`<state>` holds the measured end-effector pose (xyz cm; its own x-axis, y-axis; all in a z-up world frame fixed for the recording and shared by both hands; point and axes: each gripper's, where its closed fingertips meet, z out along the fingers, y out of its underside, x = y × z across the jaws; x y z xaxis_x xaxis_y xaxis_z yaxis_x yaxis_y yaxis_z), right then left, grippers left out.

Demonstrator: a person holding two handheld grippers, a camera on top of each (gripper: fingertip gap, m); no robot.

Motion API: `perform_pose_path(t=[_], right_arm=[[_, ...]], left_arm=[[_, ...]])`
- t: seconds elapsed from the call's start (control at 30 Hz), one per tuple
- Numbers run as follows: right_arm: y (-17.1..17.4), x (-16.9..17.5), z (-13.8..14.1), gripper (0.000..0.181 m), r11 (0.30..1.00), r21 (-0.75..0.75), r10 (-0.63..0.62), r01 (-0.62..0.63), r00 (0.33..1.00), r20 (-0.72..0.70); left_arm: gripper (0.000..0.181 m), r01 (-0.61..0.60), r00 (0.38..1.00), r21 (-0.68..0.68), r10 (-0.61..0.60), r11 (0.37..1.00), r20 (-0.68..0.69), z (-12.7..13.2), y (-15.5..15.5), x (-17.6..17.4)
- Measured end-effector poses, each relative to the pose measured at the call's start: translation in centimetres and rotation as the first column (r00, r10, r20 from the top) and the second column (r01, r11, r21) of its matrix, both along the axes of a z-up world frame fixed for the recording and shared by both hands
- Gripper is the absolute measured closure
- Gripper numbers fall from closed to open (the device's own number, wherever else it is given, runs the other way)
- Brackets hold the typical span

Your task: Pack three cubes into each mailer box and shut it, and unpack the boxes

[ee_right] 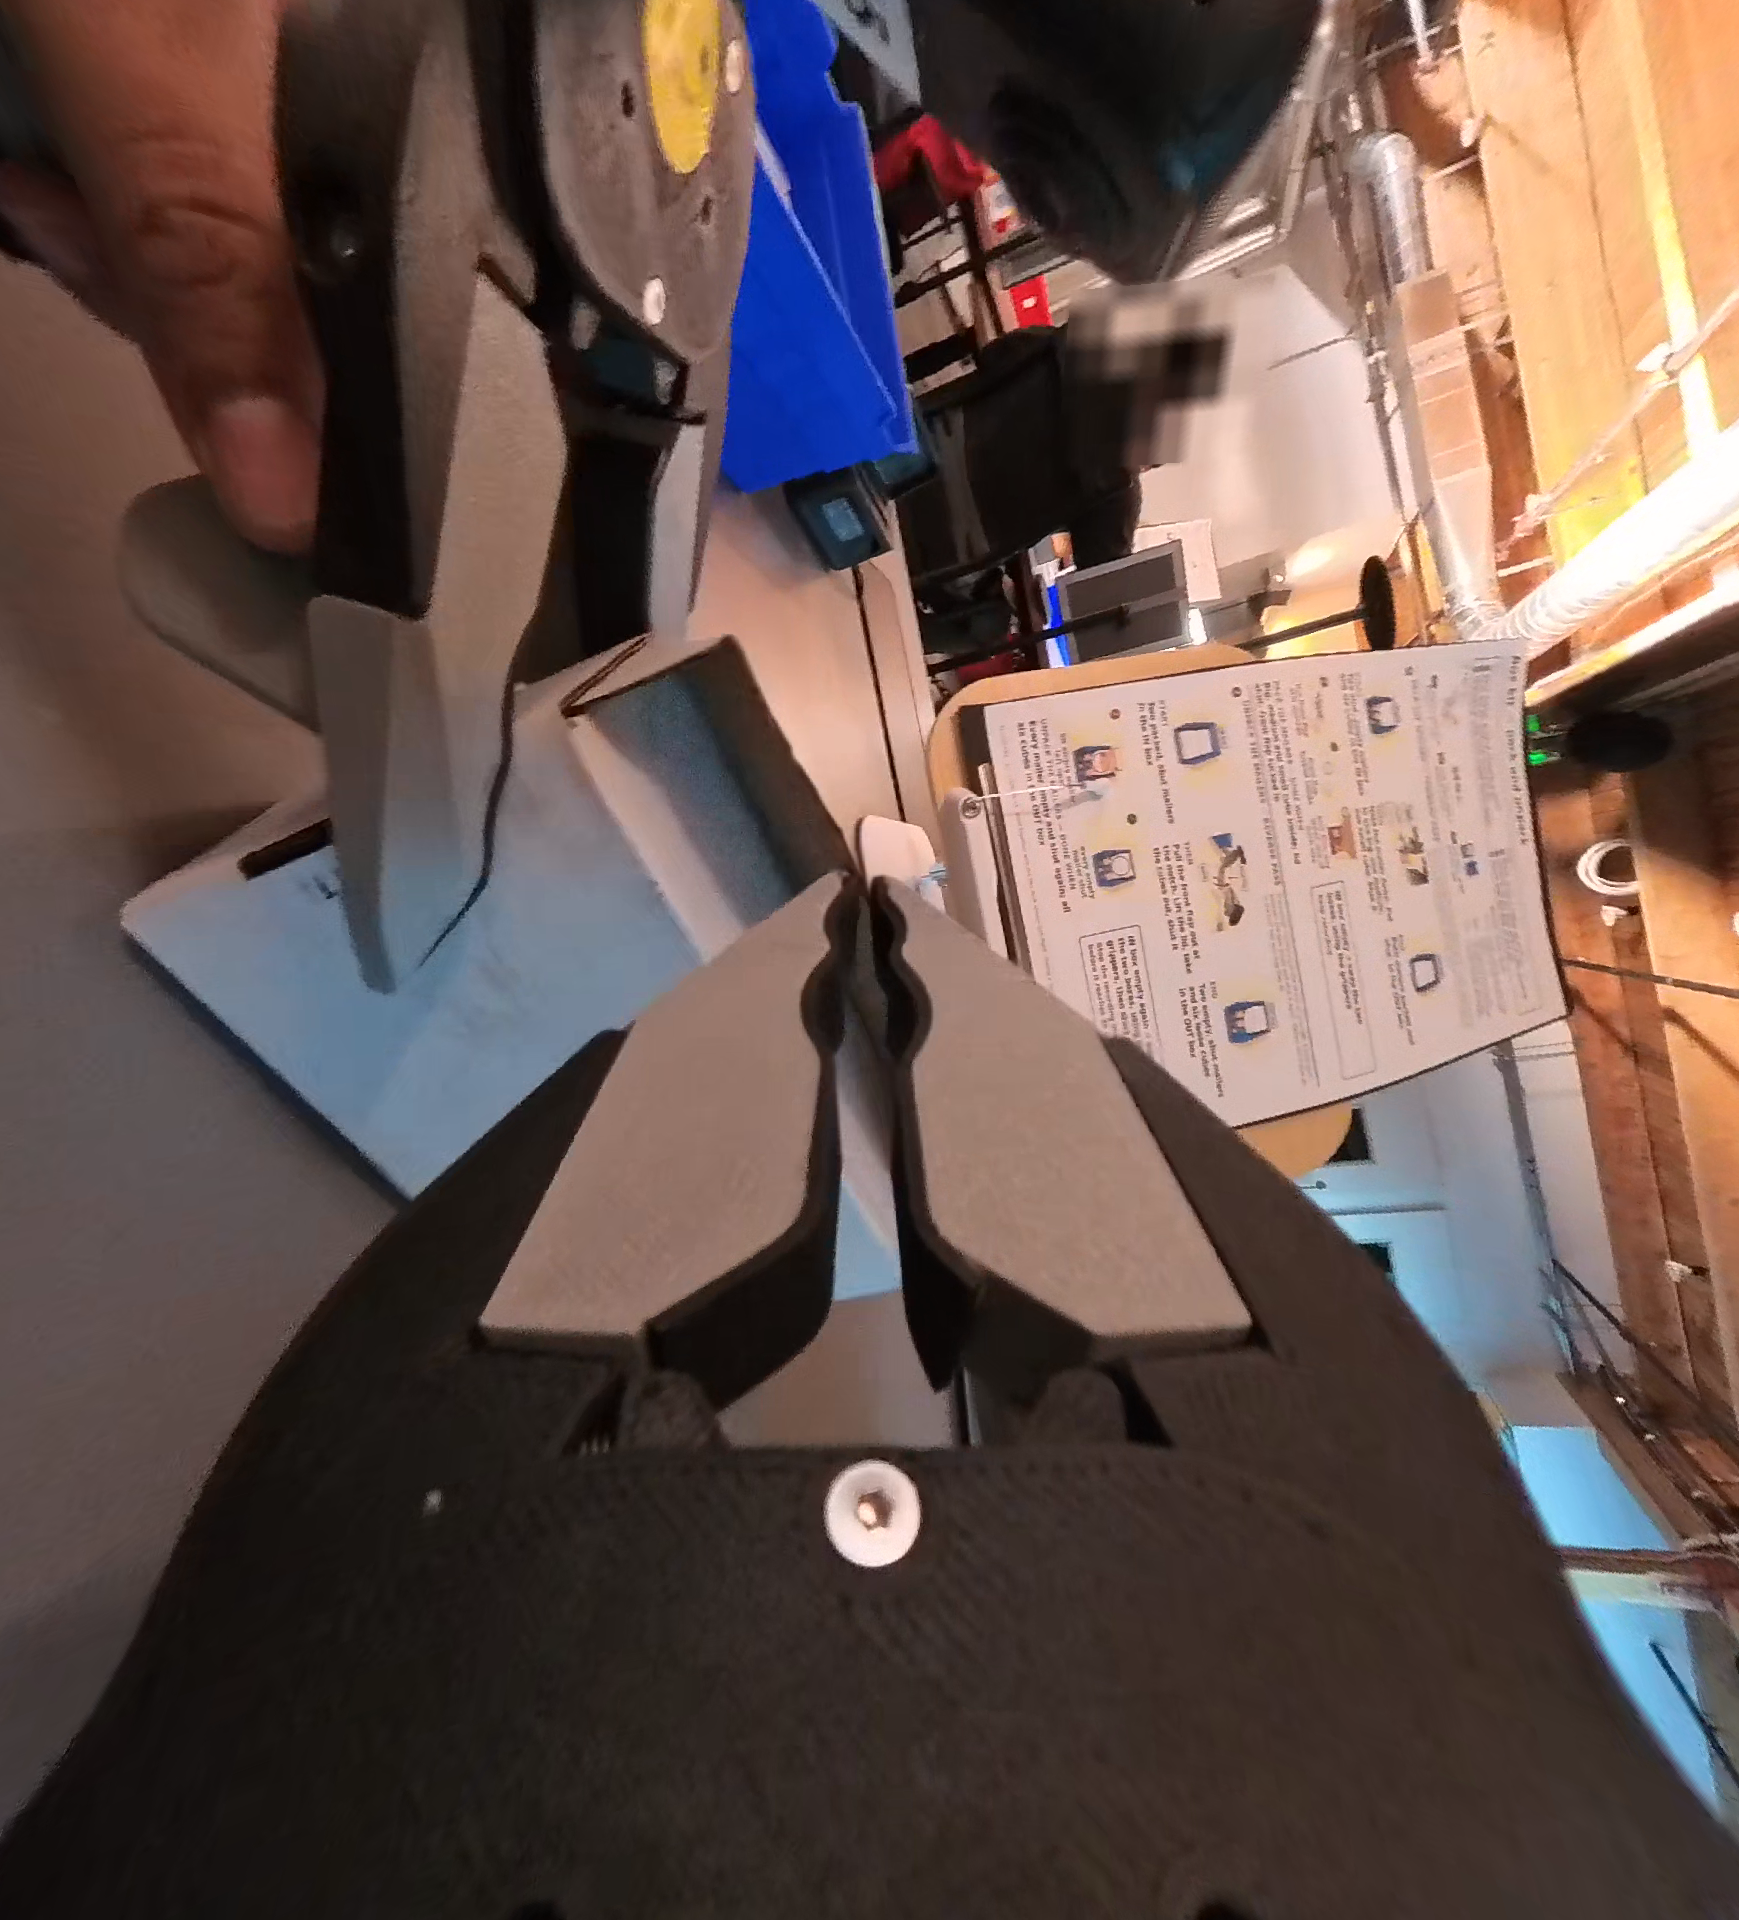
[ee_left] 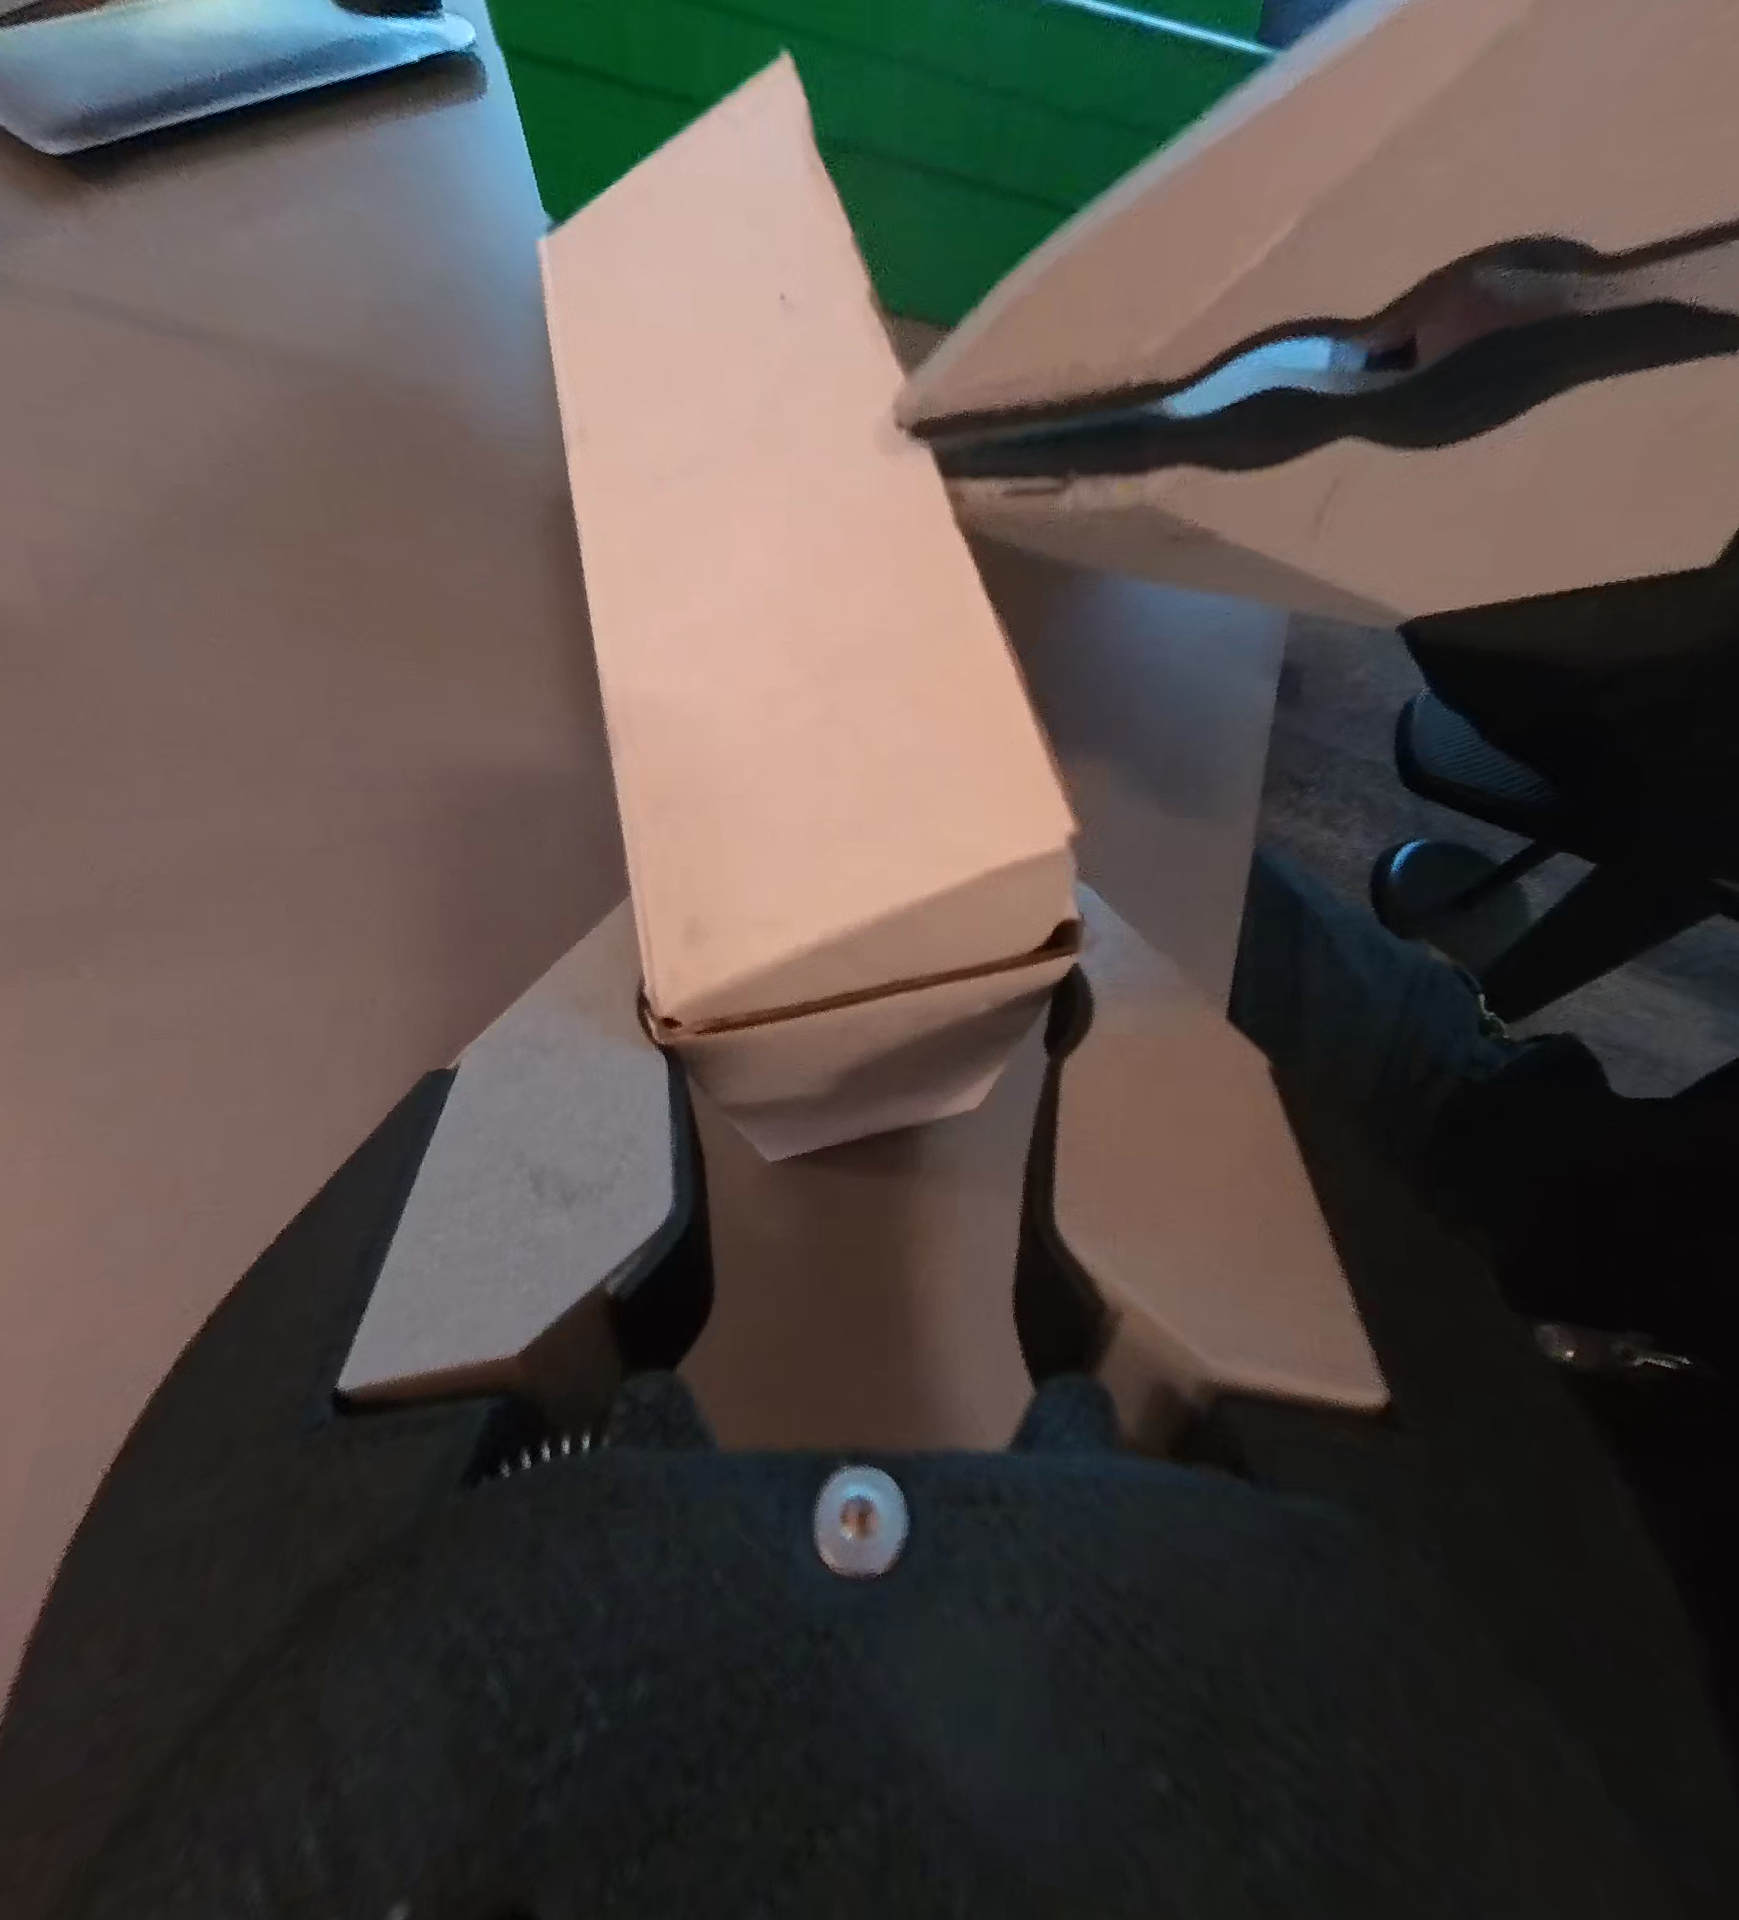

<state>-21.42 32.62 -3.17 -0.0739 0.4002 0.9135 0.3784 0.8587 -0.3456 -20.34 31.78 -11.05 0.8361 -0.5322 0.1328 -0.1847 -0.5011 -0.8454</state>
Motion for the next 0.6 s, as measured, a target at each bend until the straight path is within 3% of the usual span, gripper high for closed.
perform_pose_path(t=[0.1,0.2,0.43,0.6], right_arm=[[1.2,0.4,2.6,0.181,0.997,0.036,-0.058,0.064,0.989,-0.138],[2.1,1.0,2.9,0.181,0.997,-0.006,-0.074,0.074,0.988,-0.132],[3.3,1.6,2.6,0.181,0.991,-0.088,-0.108,0.099,0.989,-0.100],[3.9,2.7,2.7,0.179,0.976,-0.206,-0.089,0.074,0.994,-0.065]], left_arm=[[0.112,0.093,0.991,0.037,-0.089,0.995,-0.103,-0.3,-0.6,1.4],[0.113,0.112,0.979,0.038,-0.104,0.993,-0.173,-0.3,-0.8,2.4],[0.110,0.105,0.992,0.017,-0.104,0.994,-0.069,-0.2,-0.9,2.0],[0.102,0.099,0.995,0.069,-0.099,0.993,-0.009,1.7,-1.2,1.5]])
